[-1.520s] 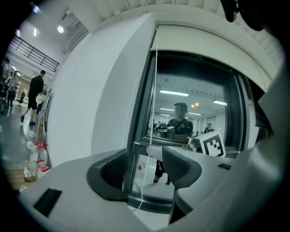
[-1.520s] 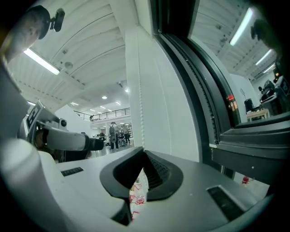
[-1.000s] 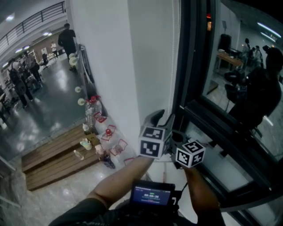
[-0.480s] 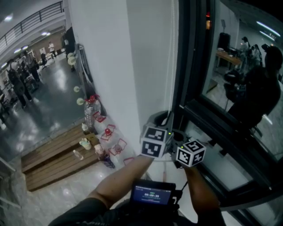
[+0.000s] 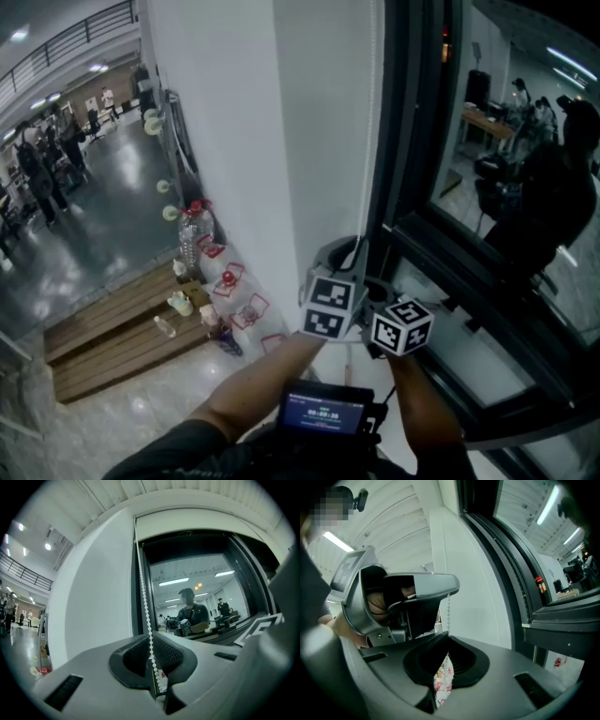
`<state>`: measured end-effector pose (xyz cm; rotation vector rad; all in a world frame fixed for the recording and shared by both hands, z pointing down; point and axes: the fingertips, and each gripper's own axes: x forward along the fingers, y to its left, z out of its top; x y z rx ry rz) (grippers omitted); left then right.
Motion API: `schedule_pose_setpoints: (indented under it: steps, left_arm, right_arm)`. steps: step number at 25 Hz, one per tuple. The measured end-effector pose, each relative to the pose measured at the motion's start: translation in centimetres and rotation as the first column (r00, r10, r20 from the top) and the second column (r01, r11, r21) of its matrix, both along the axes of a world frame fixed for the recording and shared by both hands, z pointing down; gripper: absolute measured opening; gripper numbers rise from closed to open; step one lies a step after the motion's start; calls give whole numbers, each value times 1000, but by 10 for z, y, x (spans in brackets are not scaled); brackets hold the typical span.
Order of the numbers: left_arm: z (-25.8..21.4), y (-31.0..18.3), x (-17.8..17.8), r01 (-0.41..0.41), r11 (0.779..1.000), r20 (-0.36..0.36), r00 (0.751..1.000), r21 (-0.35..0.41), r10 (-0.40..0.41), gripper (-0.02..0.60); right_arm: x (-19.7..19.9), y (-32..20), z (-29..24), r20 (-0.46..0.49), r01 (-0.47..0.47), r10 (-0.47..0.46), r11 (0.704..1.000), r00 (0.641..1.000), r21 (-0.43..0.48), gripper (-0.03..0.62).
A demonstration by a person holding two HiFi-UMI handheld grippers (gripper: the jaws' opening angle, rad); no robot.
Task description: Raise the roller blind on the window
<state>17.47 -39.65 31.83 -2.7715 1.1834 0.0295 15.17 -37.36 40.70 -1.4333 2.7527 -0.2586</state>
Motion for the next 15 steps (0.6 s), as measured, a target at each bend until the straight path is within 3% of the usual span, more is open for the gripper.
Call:
schedule_pose_setpoints:
  steps: [10, 15]
  left_arm:
    - [66, 6, 9, -102, 995, 0, 995, 11, 102, 8]
    - [91, 19, 16, -202, 979, -13, 979, 34, 203, 8]
  right_arm:
    - [8, 3, 66, -30, -22, 18, 991, 999, -133, 2]
    - [11, 10, 92, -29, -32, 27, 982, 999, -184, 2]
